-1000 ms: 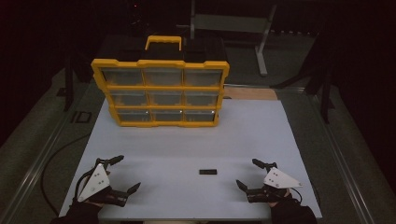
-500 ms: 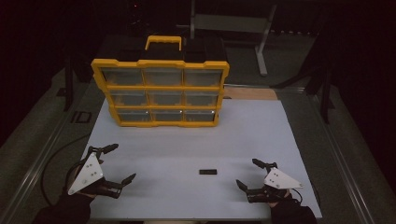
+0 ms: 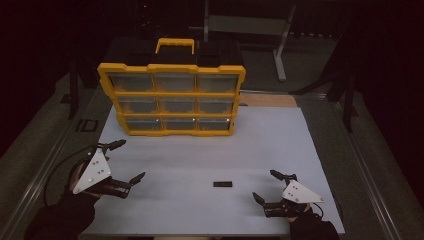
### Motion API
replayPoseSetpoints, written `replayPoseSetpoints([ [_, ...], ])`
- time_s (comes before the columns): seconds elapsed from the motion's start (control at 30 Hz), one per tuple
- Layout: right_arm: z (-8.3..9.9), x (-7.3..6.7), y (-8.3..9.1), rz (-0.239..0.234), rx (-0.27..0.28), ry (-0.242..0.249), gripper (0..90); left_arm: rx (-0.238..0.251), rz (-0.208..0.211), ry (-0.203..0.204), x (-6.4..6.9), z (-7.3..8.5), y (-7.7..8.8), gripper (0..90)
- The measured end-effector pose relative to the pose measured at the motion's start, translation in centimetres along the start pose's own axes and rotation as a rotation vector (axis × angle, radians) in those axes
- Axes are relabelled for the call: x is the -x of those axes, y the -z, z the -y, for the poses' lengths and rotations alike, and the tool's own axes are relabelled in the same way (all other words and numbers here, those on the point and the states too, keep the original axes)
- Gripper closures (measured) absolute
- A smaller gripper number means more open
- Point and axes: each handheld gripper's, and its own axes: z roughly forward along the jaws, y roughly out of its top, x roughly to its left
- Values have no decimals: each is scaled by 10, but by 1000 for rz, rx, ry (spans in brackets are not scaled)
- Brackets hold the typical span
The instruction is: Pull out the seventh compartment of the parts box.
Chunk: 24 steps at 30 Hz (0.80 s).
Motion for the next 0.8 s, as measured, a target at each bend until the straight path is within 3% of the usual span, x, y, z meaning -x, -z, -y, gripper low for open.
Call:
replayPoseSetpoints([
  [0.57,0,-1,0,2,3,-2,77,-45,2,-79,-21,-19,-27,0],
  [0.7,0,-1,0,1,2,-9,77,-61,-14,-101,-25,-21,-35,0],
  [0.77,1,-1,-1,3,0,-11,77,-92,-24,-115,-26,-22,-40,0],
  [0.8,1,-1,-1,4,-1,-12,77,-99,-36,-137,-26,-22,-42,0],
])
